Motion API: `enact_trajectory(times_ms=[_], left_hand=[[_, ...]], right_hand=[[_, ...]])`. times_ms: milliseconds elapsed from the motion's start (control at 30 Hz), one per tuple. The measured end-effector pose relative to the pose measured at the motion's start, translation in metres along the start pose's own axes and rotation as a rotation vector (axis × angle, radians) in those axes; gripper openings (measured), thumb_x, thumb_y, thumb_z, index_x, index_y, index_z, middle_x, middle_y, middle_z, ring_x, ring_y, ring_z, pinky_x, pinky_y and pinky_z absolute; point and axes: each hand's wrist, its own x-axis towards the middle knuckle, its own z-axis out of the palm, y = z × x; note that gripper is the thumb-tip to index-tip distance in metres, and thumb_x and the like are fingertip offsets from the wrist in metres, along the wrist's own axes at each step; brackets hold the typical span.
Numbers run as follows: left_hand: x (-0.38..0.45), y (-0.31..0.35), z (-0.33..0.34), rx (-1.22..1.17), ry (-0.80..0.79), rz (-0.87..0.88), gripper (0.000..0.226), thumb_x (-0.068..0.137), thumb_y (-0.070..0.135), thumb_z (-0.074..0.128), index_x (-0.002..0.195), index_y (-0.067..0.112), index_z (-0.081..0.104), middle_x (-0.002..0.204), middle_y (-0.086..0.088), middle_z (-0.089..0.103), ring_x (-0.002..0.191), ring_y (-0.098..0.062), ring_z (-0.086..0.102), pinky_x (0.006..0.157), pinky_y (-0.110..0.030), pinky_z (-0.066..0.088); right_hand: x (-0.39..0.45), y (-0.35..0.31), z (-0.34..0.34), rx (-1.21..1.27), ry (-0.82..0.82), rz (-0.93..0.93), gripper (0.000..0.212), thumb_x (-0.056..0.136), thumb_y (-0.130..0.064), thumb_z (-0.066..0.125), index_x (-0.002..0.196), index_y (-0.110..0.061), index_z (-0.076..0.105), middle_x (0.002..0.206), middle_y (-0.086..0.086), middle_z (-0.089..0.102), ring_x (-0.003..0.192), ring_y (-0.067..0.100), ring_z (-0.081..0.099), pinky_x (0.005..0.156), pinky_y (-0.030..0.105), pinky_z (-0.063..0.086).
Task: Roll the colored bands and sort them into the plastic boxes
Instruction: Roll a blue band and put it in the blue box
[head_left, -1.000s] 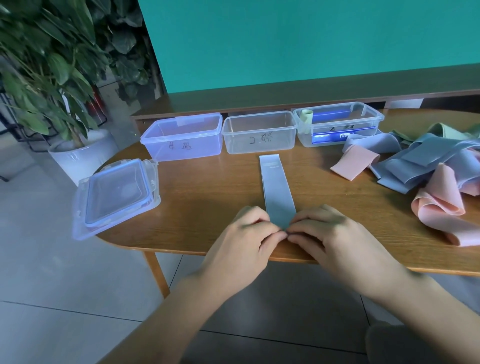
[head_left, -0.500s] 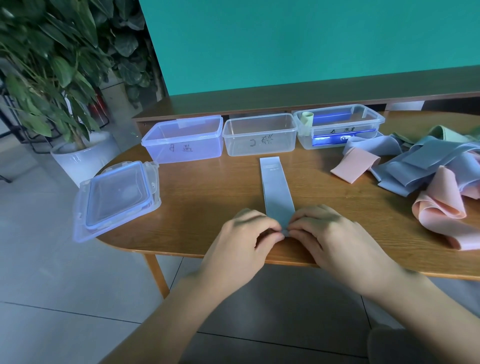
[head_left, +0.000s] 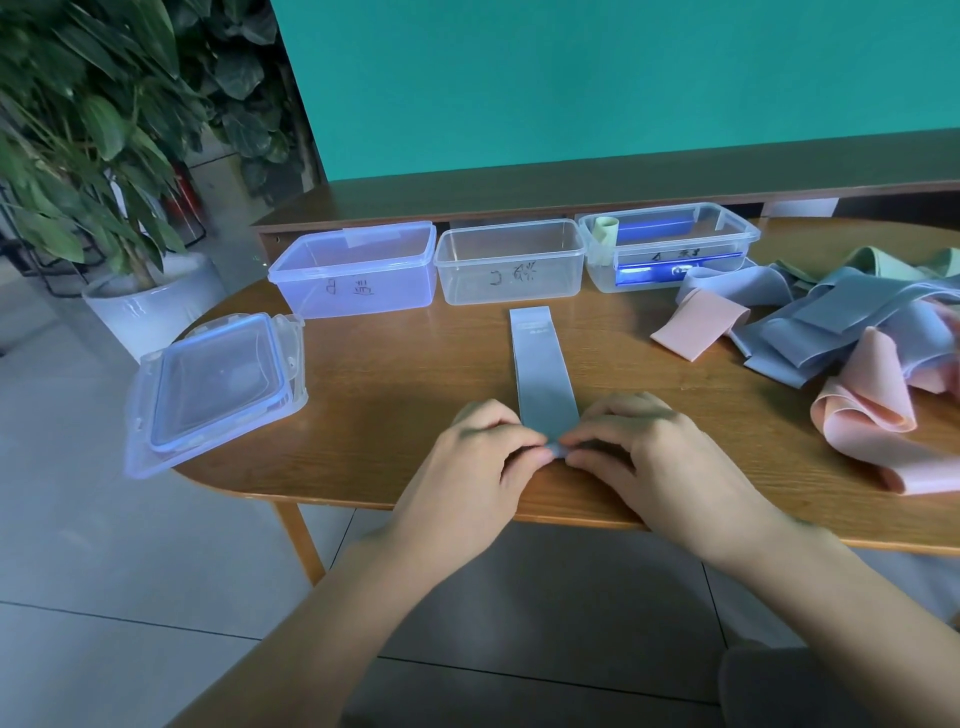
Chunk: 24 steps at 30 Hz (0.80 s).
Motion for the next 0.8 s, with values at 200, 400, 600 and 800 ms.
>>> enact_trajectory(times_ms=[200, 400, 600, 800], left_hand=[[0.002, 0.0, 0.001, 0.054, -0.055, 0.003, 0.03, 0.095, 0.035, 0.066, 0.117, 0.017, 0.074, 0.105, 0.007, 0.056, 0.097, -0.001, 0.048, 0.081, -0.01, 0.036], [0.005, -0.002, 0.0, -0.007, -0.018, -0.014, 0.022, 0.092, 0.03, 0.071, 0.114, 0.025, 0.071, 0.103, 0.014, 0.062, 0.094, -0.001, 0.052, 0.079, -0.018, 0.047], [0.012, -0.007, 0.001, -0.016, -0.004, -0.029, 0.004, 0.092, 0.026, 0.07, 0.095, 0.025, 0.072, 0.089, 0.017, 0.061, 0.086, -0.004, 0.053, 0.073, -0.018, 0.043], [0.013, -0.006, 0.002, 0.002, -0.001, -0.028, 0.012, 0.096, 0.028, 0.065, 0.098, 0.02, 0.075, 0.095, 0.01, 0.059, 0.092, -0.004, 0.051, 0.078, -0.012, 0.039]], right_hand=[[0.006, 0.003, -0.001, -0.026, -0.027, 0.018, 0.03, 0.093, -0.049, 0.052, 0.106, -0.034, 0.074, 0.107, -0.015, 0.057, 0.103, 0.009, 0.055, 0.074, 0.043, 0.056], [0.011, 0.008, 0.001, -0.018, -0.049, 0.01, 0.025, 0.095, -0.044, 0.055, 0.104, -0.032, 0.075, 0.106, -0.013, 0.058, 0.101, 0.013, 0.057, 0.072, 0.046, 0.056], [0.013, 0.01, 0.003, 0.064, 0.003, 0.016, 0.024, 0.094, -0.04, 0.056, 0.102, -0.028, 0.075, 0.104, -0.011, 0.058, 0.094, 0.012, 0.061, 0.079, 0.045, 0.055], [0.015, 0.011, 0.003, 0.059, 0.0, -0.021, 0.02, 0.095, -0.04, 0.058, 0.1, -0.027, 0.073, 0.102, -0.014, 0.061, 0.097, 0.012, 0.061, 0.08, 0.044, 0.055]])
